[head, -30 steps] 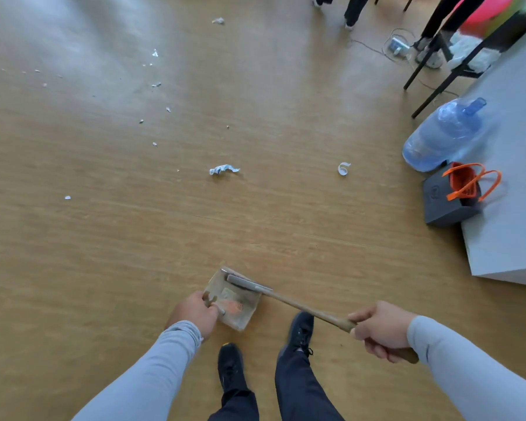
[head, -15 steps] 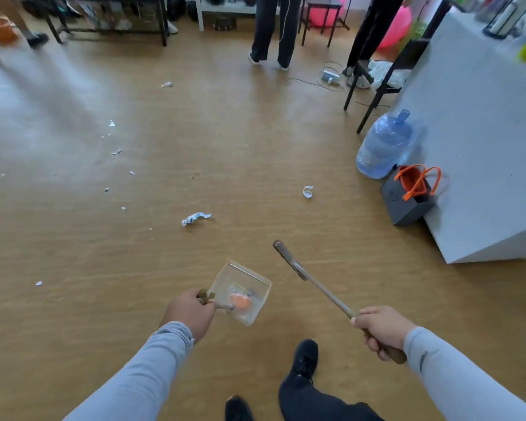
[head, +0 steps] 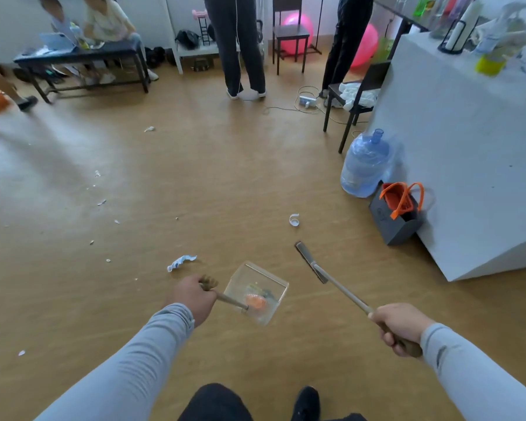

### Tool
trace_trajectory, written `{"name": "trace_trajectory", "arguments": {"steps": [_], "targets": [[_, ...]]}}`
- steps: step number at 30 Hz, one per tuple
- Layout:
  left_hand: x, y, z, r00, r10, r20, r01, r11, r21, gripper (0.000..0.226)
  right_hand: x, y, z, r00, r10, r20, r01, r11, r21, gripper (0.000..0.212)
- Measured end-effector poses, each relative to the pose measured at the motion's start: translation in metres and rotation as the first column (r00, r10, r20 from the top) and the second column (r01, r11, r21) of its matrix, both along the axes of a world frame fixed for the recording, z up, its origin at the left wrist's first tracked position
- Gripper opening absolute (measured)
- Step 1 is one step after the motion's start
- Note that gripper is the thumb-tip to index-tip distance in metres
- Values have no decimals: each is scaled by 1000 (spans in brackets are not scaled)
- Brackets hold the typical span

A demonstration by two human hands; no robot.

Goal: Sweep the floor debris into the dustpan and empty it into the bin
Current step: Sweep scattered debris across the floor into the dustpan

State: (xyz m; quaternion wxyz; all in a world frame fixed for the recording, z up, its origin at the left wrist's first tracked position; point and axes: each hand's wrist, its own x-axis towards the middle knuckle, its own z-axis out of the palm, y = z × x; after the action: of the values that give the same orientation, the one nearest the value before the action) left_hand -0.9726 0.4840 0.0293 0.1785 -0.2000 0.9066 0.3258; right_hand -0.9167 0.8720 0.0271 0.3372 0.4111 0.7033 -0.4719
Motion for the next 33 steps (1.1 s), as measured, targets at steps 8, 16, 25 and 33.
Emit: {"name": "trace_trajectory", "arguments": {"steps": [8, 16, 25, 33], "targets": [[-92, 15, -10, 998, -52, 23, 52, 998, 22, 9, -71, 7, 3, 997, -69, 18, 69, 998, 6, 16], [-205, -11, -39, 989, -130, 70, 124, 989, 83, 12, -167, -19, 6, 990, -121, 70, 117, 991, 59, 13], [-291, -24, -57, 957, -261, 130, 259, 965, 32, 24, -258, -44, 20, 977, -175, 123, 162, 981, 107, 16], [-351, -14, -68, 952, -245, 182, 248, 969, 9, 27, -336, -9, -8, 995, -60, 78, 47, 987, 156, 31]]}}
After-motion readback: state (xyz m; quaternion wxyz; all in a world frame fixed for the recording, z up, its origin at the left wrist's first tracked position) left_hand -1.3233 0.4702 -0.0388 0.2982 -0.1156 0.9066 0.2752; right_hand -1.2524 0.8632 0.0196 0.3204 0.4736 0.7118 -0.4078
